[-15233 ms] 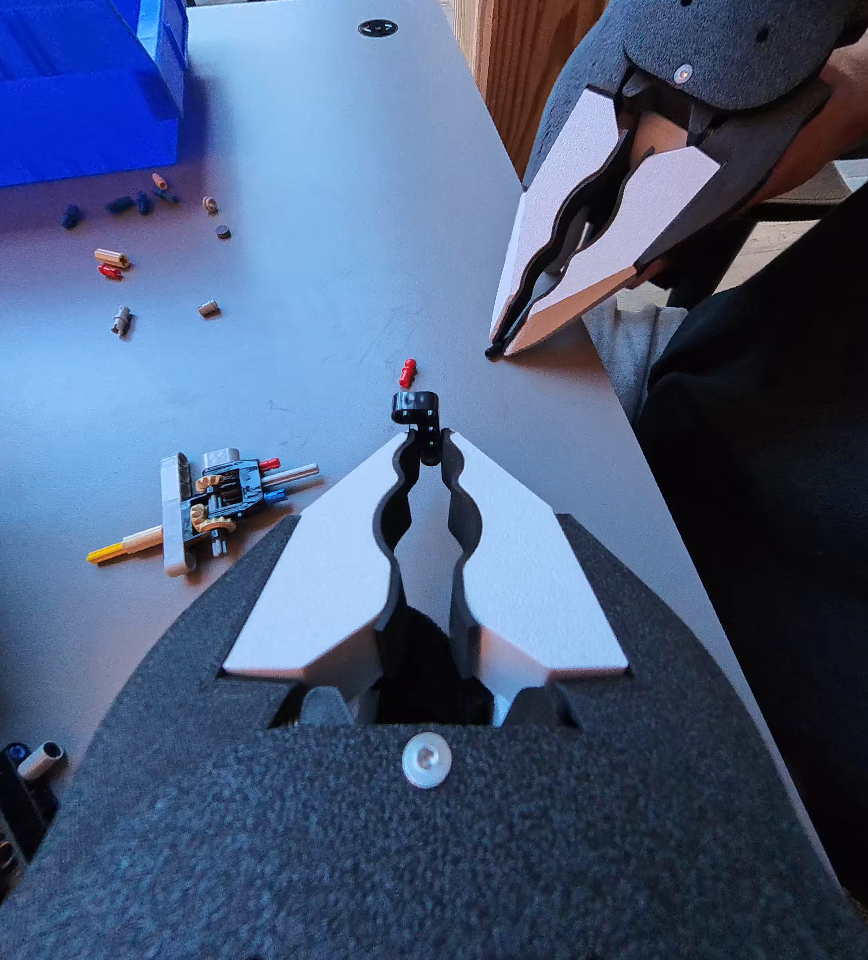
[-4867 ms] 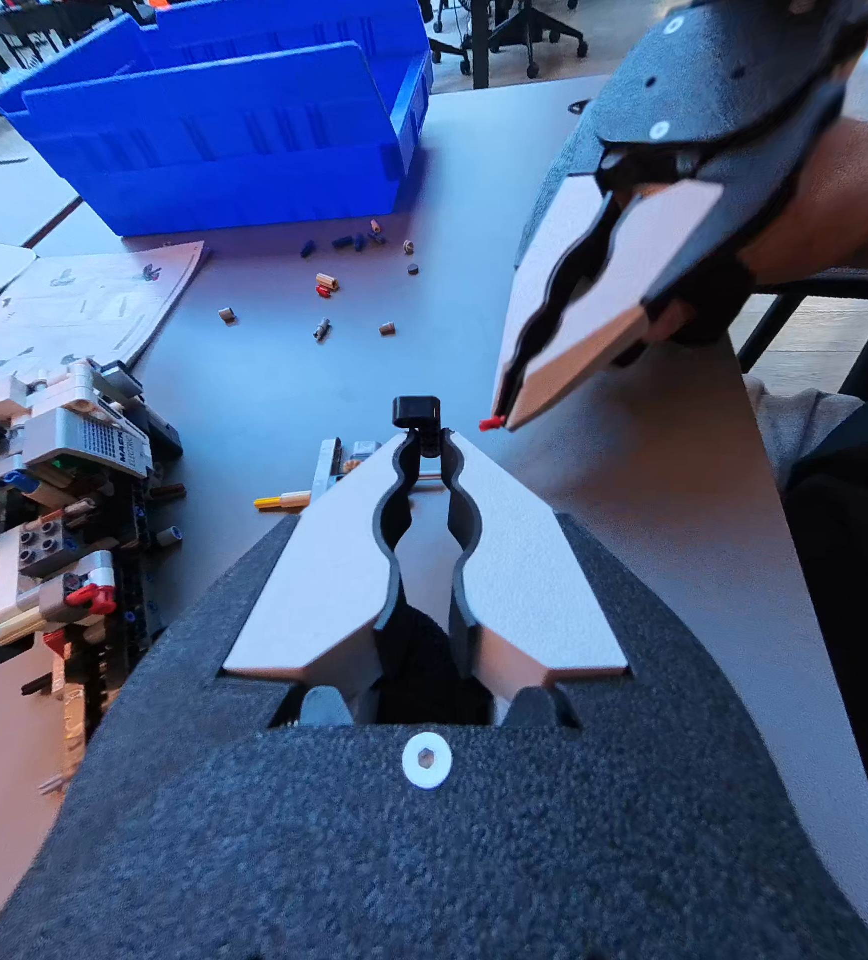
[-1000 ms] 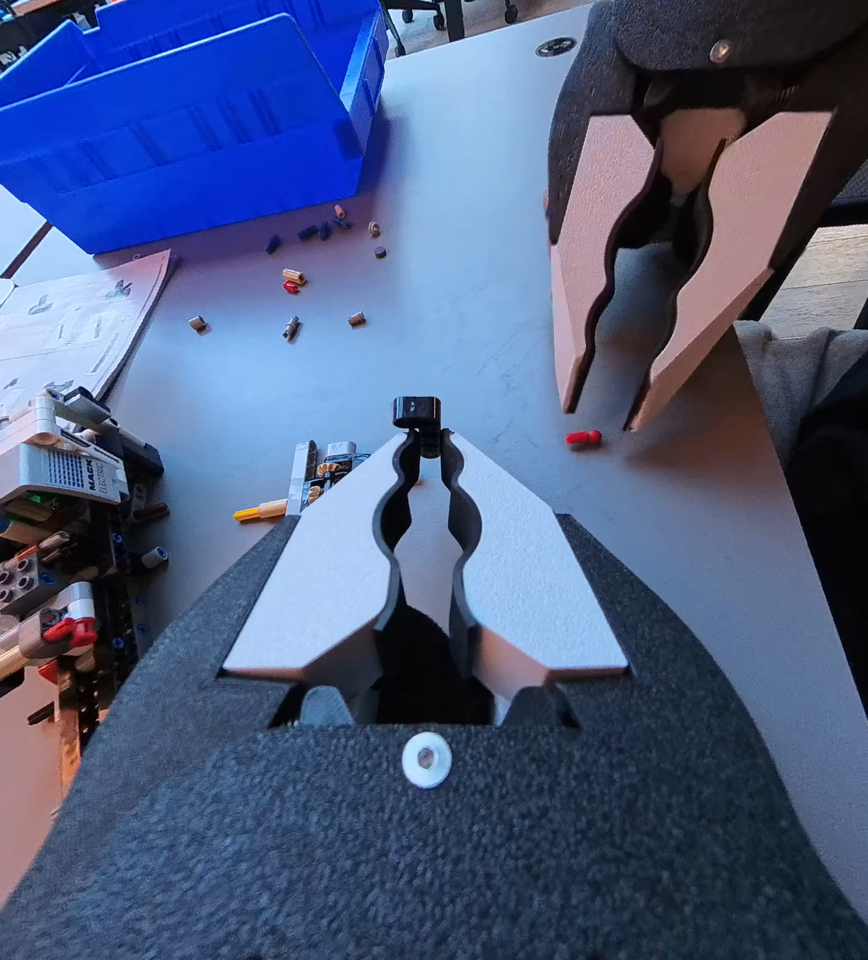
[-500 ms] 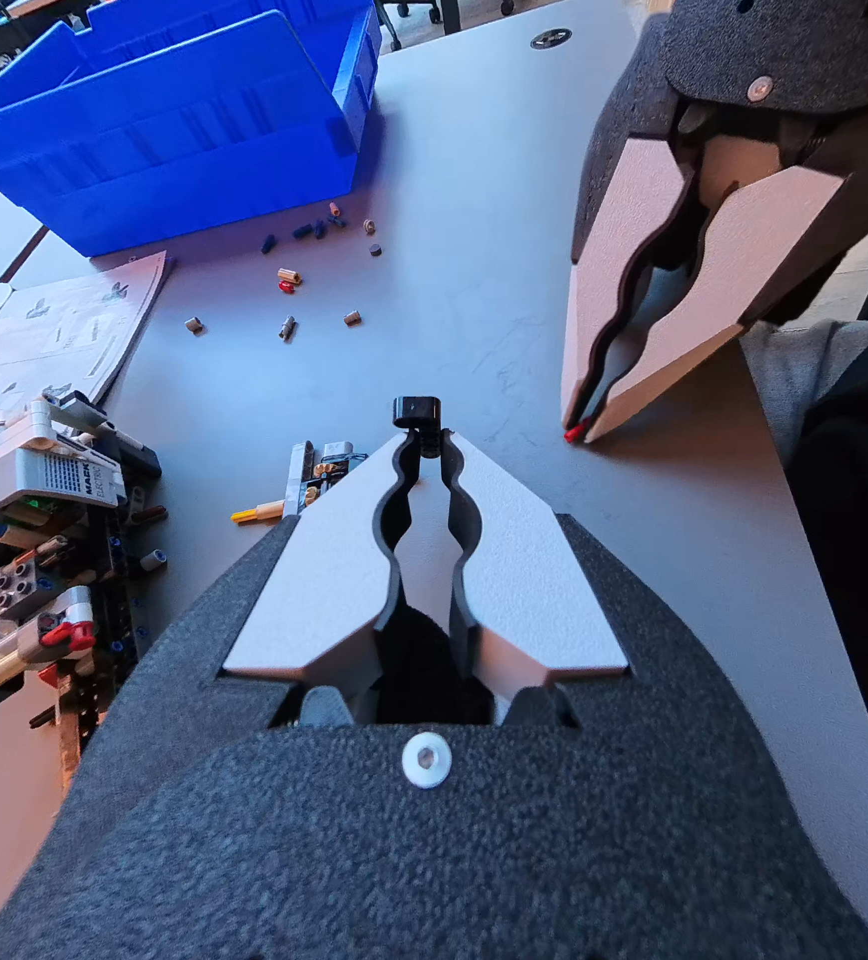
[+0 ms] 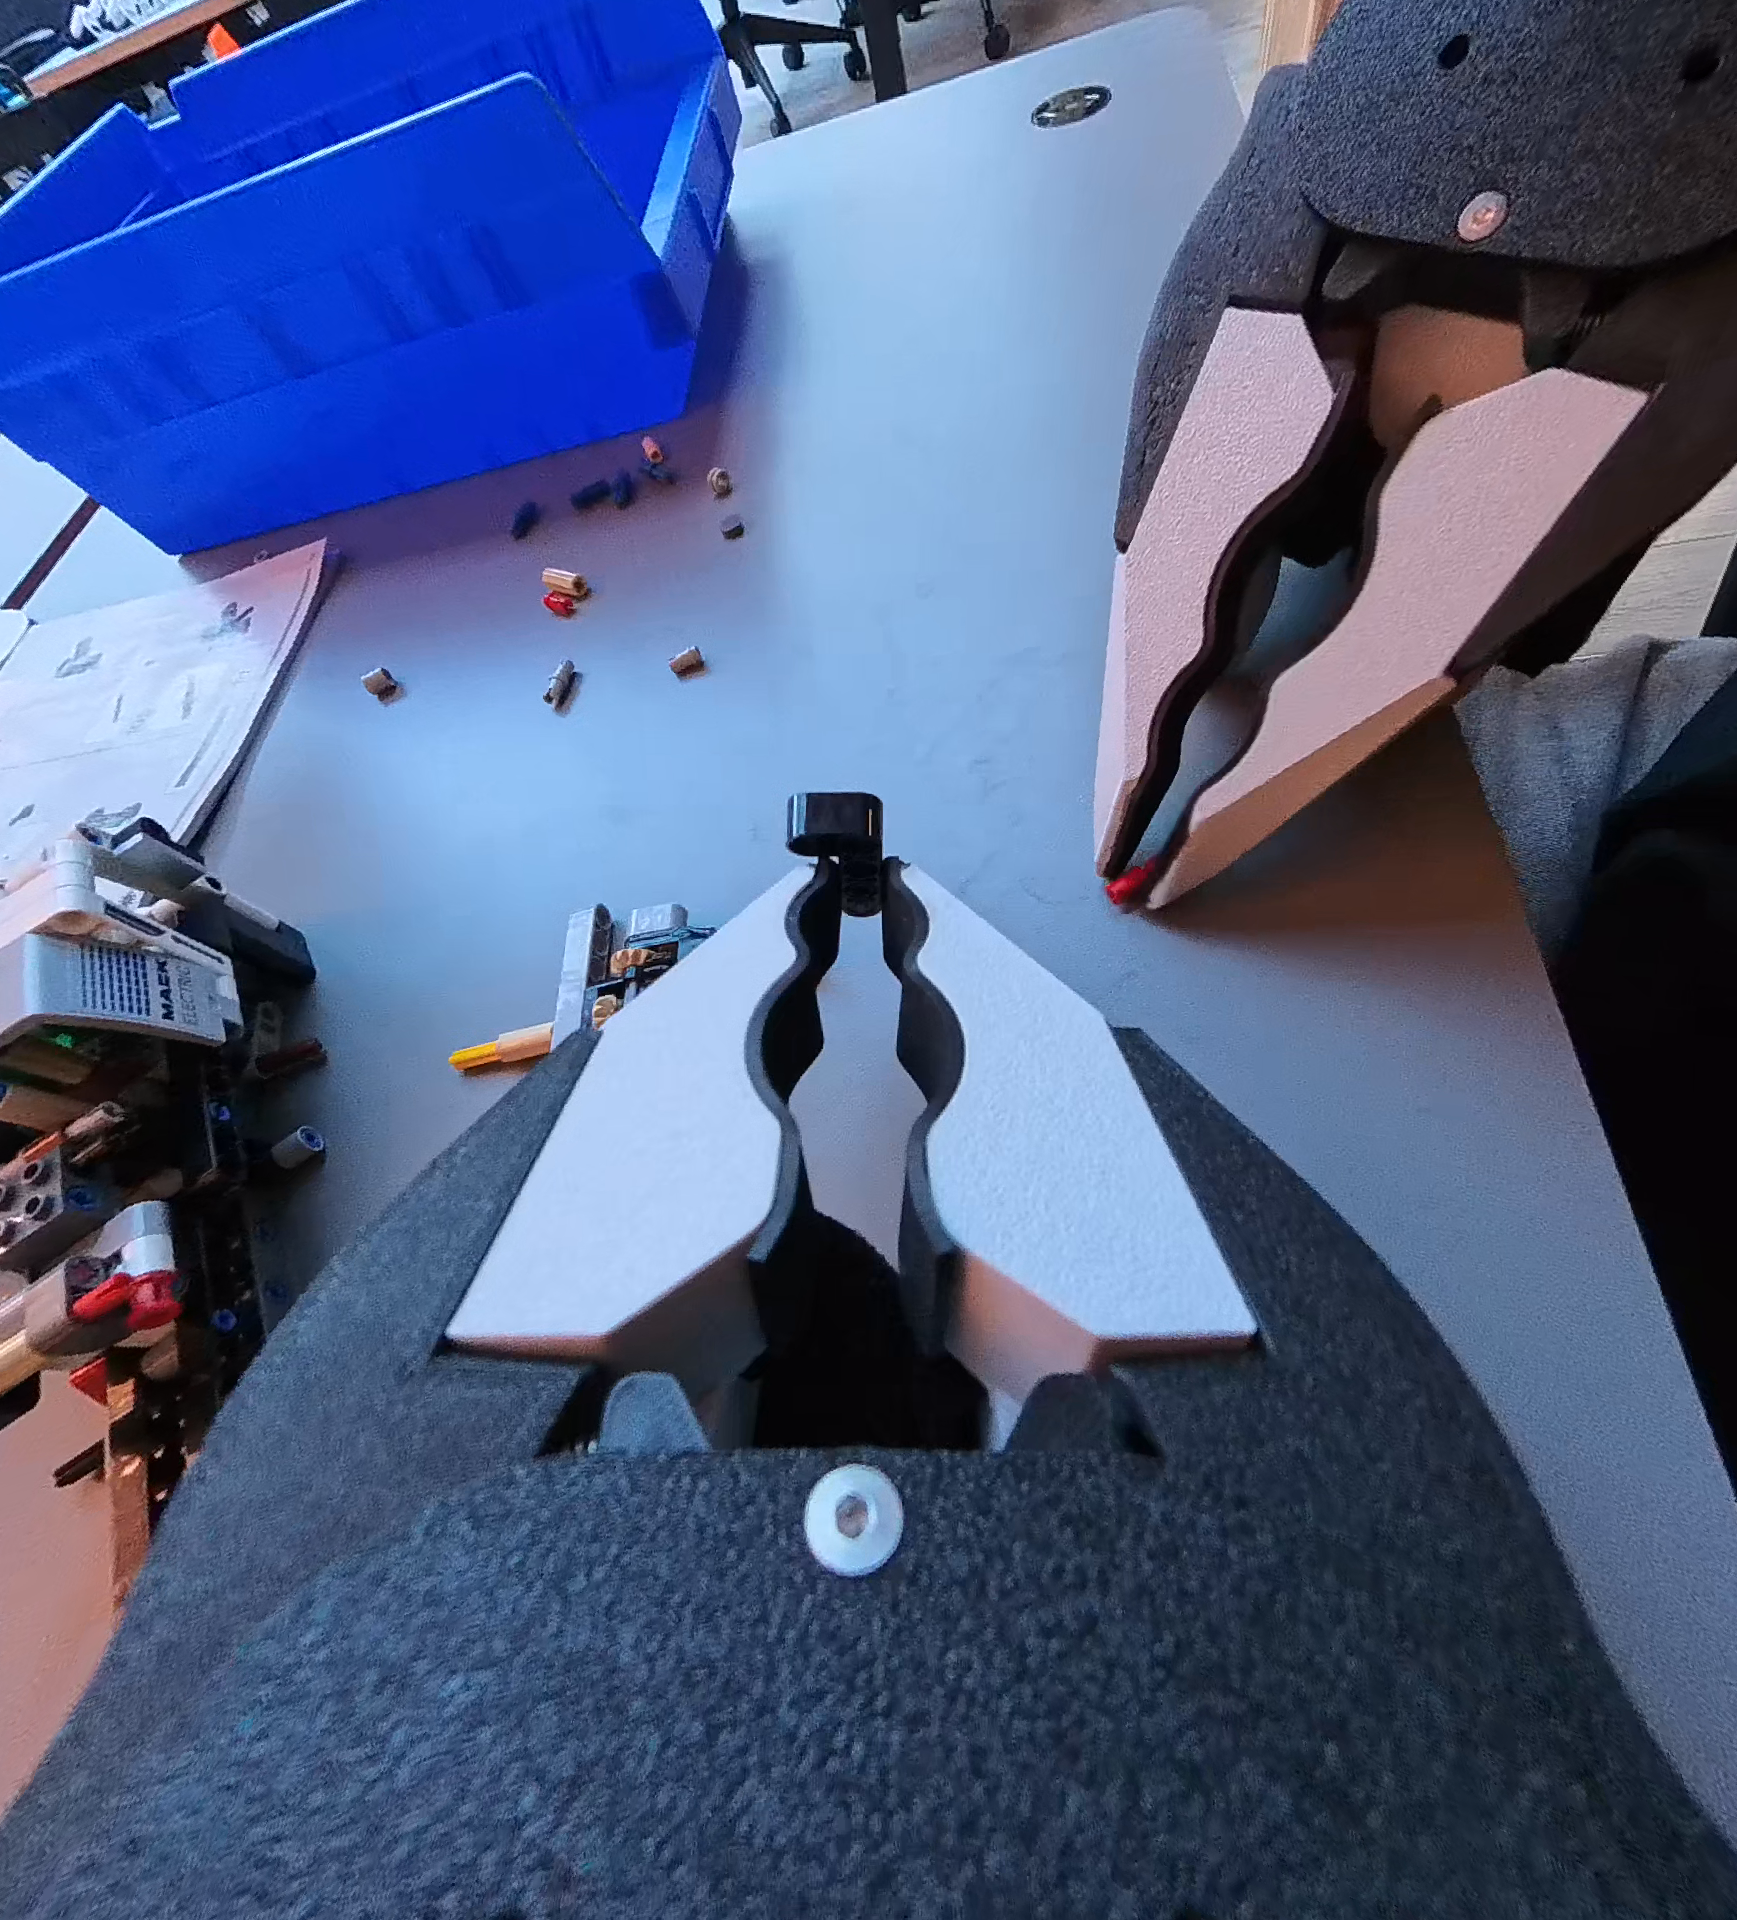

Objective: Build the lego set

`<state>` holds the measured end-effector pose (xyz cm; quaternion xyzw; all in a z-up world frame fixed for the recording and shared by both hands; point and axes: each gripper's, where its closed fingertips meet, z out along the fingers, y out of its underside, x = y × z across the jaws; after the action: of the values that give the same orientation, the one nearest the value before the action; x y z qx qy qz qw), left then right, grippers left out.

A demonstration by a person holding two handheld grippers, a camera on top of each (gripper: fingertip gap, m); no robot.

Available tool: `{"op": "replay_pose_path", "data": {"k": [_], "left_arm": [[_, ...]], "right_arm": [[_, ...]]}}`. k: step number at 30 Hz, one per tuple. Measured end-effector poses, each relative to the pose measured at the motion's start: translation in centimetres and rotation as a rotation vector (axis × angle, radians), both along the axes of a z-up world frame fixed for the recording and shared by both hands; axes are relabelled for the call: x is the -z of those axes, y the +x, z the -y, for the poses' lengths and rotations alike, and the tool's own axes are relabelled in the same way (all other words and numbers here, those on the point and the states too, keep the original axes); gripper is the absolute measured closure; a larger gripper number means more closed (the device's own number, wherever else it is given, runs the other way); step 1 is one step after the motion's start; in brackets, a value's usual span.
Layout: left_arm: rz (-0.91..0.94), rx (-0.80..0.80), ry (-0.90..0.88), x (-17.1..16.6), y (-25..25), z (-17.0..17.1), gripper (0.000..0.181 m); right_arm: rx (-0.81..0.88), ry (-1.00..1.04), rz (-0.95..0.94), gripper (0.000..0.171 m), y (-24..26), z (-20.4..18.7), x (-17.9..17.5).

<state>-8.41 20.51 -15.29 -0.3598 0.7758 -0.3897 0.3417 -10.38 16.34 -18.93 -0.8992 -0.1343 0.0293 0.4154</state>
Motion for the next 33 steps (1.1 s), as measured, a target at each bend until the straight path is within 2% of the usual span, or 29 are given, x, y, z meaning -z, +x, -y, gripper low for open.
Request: {"op": "replay_pose_path", "data": {"k": [7, 21, 33], "left_arm": [[-0.006, -0.003, -0.018, -0.1, 0.0, -0.1, 0.176], [-0.005, 0.003, -0.013, 0.0, 0.0, 0.0, 0.176], [-0.001, 0.000, -0.013, -0.1, 0.0, 0.0, 0.176]], "right_arm": [[-0.003, 0.032, 0.005, 0.159, -0.1, 0.2, -0.6], [0.180, -0.028, -0.056, 0.158, -0.2, 0.5, 0.0], [0.134, 0.033, 0.010, 0.167, -0.3, 0.1, -0.2]]}}
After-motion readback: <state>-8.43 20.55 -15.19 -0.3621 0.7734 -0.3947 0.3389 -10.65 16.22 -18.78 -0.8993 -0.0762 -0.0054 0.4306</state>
